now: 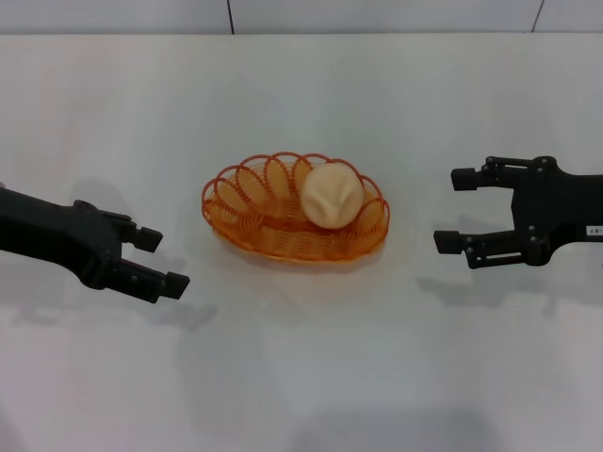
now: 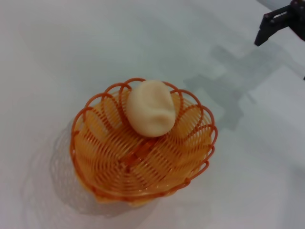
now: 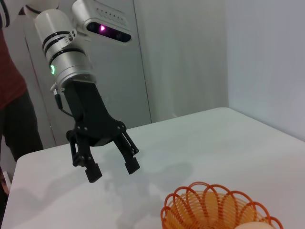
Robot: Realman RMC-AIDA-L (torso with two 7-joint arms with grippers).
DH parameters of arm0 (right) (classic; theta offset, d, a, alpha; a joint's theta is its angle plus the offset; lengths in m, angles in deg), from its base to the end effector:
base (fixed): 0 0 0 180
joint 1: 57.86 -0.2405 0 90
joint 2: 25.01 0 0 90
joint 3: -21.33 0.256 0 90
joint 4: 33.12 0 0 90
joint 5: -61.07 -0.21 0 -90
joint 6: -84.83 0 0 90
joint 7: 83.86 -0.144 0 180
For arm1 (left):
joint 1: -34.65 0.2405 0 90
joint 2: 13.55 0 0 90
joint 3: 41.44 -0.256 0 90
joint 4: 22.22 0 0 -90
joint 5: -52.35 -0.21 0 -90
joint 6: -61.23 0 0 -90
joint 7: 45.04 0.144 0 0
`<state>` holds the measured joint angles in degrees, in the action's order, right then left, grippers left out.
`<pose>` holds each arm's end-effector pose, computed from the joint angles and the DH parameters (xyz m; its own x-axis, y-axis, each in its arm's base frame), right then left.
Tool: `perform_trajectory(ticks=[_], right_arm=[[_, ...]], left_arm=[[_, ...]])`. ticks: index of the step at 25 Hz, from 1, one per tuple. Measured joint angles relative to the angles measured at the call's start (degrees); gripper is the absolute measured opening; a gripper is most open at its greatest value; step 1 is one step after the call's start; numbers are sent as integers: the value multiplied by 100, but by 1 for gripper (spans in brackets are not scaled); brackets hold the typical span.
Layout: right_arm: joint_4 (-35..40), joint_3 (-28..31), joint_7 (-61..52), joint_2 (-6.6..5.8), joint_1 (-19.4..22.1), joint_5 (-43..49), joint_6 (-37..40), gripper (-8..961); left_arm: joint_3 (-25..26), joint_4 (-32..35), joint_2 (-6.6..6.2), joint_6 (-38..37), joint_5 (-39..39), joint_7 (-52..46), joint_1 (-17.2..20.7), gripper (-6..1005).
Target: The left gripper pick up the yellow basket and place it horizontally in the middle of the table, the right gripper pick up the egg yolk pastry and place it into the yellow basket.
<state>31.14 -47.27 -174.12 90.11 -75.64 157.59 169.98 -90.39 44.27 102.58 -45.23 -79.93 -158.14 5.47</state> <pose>0.2206 0.3141 0.0282 0.8847 -0.1855 -0.4276 -0.2873 -0.9395 -0.1867 -0.2444 0.3153 0.0610 0.8131 0.5800 0.0498 0.5821 -0.8098 -0.0726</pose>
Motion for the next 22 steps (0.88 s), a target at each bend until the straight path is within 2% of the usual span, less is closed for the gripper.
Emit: perform_trajectory(ticks=[7, 22], right_arm=[[-5, 20, -21, 2, 11, -1, 102, 859], [7, 13, -52, -1, -13, 43, 233, 859]], left_arm=[[0, 10, -29, -7, 465, 294, 136, 887], [-53, -312, 7, -281, 562, 1135, 68, 887]])
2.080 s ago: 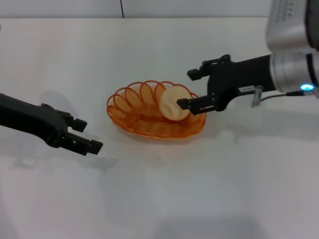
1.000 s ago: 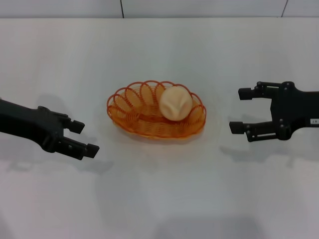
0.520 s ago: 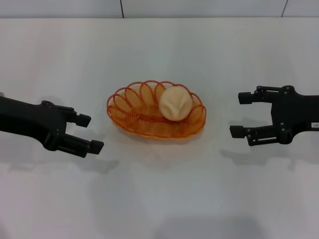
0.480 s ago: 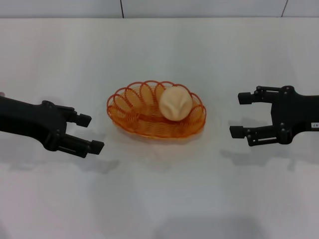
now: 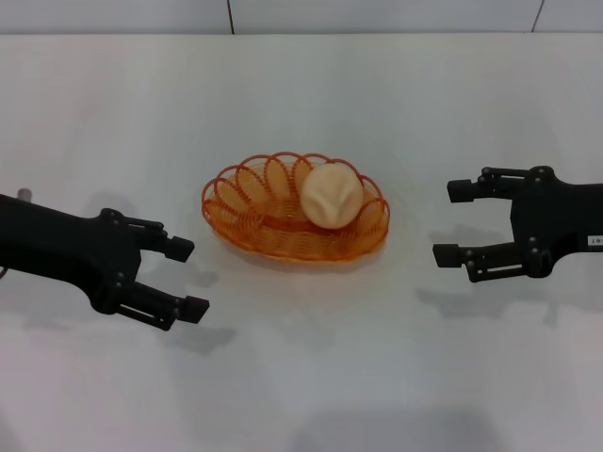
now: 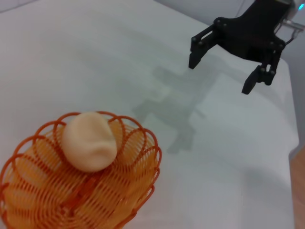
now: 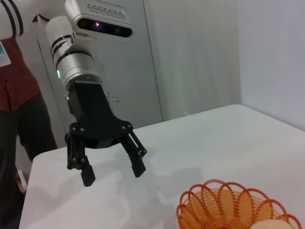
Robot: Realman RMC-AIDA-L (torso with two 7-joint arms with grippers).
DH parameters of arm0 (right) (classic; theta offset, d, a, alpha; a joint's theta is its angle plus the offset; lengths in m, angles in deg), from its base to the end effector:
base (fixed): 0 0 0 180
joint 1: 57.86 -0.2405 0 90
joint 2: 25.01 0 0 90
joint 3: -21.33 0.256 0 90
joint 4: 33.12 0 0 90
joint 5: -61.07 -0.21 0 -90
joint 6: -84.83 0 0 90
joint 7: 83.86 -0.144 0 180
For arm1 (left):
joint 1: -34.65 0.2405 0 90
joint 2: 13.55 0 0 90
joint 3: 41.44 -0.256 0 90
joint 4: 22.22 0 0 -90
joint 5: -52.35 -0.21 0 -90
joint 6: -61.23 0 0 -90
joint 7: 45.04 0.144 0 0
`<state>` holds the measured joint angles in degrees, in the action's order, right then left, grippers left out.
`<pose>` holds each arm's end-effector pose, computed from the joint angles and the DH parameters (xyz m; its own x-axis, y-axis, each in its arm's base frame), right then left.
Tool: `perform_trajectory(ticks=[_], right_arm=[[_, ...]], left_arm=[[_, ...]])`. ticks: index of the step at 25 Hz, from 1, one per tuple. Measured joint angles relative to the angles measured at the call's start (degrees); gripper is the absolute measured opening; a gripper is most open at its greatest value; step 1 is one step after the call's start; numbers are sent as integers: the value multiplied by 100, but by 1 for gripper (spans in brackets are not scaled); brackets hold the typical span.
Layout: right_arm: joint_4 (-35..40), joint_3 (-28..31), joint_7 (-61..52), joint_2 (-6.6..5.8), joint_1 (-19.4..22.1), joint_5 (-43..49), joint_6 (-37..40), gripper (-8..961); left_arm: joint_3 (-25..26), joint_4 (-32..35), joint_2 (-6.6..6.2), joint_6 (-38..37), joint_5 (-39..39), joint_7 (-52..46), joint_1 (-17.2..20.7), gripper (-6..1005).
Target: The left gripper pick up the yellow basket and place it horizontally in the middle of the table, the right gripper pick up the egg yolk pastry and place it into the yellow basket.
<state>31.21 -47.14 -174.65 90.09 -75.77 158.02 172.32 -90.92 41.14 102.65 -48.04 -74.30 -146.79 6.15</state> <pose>0.2193 0.3092 0.0275 0.8856 -0.1927 -0.4226 -0.2777 -0.9490 -0.1493 -0.2385 0.3043 0.0524 0.8995 0.4212 0.1157 0.4208 -0.9067 0.0290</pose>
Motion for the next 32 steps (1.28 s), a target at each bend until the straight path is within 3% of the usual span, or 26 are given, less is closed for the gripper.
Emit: perform_trajectory(ticks=[32], right_arm=[[13, -24, -59, -15, -77, 122, 93, 859]], left_arm=[[-25, -228, -46, 294, 135, 569, -305, 886]])
